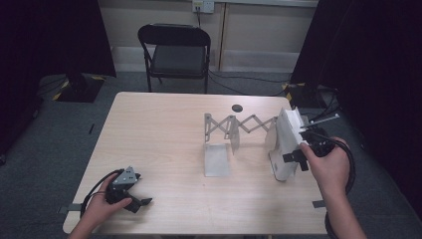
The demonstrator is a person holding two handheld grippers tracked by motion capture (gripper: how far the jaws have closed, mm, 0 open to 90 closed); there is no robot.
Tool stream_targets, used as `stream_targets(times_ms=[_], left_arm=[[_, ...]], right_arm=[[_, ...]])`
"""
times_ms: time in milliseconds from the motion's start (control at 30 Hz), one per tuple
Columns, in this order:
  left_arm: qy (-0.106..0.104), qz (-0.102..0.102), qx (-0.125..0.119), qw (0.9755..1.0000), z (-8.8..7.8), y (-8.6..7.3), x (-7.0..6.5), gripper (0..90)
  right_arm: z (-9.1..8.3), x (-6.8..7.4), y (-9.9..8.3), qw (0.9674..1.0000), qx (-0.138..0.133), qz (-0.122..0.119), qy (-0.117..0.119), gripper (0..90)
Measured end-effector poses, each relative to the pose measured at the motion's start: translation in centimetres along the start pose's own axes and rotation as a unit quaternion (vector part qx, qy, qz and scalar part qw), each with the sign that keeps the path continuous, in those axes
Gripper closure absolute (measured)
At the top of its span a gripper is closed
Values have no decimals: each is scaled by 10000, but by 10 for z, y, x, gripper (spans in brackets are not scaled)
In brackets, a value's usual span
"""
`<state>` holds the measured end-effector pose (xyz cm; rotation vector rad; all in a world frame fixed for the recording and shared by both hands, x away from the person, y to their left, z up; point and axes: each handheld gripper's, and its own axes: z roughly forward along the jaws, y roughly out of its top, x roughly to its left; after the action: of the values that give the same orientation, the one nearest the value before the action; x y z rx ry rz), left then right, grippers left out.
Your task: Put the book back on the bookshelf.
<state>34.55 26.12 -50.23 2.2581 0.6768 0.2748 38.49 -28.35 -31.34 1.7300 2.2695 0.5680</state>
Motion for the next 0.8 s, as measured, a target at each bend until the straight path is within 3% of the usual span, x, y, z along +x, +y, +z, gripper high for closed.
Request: stream_targets(times_ms=[300,800], left_arm=[[2,7,16,10000,0,0,0,0],[-1,0,14,10000,0,0,0,0]], right_arm=[[1,-1,-6,9999,-15,50,97,199],[0,3,-18,9998,17,-138,144,204]])
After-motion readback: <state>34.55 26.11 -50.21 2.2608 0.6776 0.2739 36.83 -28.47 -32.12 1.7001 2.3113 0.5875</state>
